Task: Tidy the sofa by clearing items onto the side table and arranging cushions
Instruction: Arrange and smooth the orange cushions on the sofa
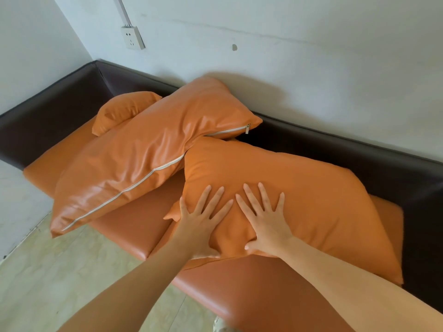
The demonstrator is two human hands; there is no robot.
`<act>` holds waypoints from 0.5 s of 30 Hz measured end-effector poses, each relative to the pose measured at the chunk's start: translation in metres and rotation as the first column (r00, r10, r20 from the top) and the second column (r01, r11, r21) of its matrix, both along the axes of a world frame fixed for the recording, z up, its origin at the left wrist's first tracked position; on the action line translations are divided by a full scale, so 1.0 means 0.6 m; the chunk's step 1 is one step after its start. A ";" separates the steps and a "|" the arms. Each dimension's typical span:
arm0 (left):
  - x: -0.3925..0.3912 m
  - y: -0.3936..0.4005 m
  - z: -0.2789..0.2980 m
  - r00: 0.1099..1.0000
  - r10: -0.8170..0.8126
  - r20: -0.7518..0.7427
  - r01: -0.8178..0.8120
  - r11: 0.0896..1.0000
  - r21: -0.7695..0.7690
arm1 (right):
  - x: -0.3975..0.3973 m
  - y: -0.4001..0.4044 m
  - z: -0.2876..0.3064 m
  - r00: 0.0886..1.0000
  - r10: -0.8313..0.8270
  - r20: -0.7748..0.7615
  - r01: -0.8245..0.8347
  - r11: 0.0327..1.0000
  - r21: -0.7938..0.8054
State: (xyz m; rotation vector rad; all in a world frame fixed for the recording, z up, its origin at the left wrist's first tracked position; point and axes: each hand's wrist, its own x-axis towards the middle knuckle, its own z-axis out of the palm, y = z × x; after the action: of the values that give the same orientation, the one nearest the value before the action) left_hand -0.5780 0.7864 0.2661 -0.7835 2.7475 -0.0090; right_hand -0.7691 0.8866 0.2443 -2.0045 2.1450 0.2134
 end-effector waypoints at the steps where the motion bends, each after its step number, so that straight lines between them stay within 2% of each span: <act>1: 0.001 0.001 -0.001 1.000 0.002 -0.011 -0.002 1.000 -0.004 | 0.002 -0.001 -0.001 1.000 -0.009 -0.001 0.009 1.000 -0.008; 3: 0.005 0.007 0.000 0.999 -0.019 -0.033 0.018 1.000 -0.017 | 0.003 -0.003 -0.002 0.999 -0.032 -0.013 0.031 0.999 -0.026; 7: 0.013 0.020 0.001 0.987 -0.156 0.026 0.157 0.986 -0.047 | 0.008 -0.005 0.002 0.999 -0.041 -0.033 0.039 0.996 -0.083; 11: -0.002 0.024 0.011 0.991 -0.119 0.066 0.124 0.990 -0.069 | -0.003 0.002 0.005 0.999 -0.002 -0.046 -0.005 0.990 -0.140; 15: -0.029 0.024 0.027 0.988 -0.109 0.112 0.118 0.990 -0.078 | -0.027 -0.003 0.041 0.999 0.016 0.046 -0.011 0.994 -0.108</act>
State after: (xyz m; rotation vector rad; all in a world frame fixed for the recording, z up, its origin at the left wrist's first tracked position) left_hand -0.5955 0.8010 0.2824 -0.6274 2.6996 -0.1864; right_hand -0.7852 0.8848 0.2687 -2.0605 2.1577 0.0536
